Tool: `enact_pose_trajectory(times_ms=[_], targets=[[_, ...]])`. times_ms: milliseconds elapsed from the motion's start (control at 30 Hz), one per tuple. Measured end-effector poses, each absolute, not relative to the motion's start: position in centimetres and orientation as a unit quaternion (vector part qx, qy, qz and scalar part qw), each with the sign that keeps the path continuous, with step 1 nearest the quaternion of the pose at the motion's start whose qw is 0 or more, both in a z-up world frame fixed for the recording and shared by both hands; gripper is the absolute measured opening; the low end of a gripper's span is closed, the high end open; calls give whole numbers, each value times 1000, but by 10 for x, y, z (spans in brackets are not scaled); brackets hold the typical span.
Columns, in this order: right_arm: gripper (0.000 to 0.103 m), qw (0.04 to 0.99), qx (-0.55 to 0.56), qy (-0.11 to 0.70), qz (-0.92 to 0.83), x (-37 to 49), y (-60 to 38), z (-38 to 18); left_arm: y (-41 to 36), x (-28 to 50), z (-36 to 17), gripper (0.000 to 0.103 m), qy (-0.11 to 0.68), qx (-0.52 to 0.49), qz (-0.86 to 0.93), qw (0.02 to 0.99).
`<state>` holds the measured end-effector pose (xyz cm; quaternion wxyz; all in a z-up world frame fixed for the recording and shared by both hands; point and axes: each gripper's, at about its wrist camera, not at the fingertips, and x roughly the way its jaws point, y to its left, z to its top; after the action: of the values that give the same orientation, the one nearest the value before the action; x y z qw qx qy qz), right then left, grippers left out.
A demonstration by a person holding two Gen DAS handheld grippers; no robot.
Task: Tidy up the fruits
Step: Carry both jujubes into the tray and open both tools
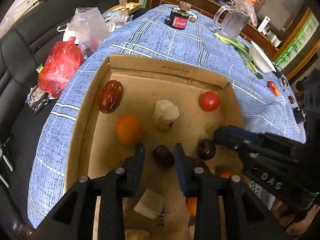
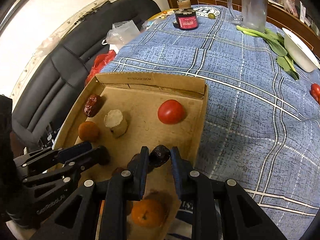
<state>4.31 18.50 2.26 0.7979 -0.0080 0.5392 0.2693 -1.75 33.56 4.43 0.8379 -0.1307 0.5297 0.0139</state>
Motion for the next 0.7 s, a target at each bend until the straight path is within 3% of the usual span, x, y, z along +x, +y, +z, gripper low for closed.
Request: enact_pose_trajectory(times_ms=[133, 567, 700], targets=[[31, 804, -2, 533, 265, 44, 183, 28, 340, -18, 52, 48, 518, -140, 12, 844], [44, 836, 44, 505, 211, 27, 128, 64, 325, -44, 92, 50, 478, -132, 40, 868], [51, 847, 22, 492, 197, 7, 112, 71, 298, -64, 115, 64, 449, -103, 67, 885]])
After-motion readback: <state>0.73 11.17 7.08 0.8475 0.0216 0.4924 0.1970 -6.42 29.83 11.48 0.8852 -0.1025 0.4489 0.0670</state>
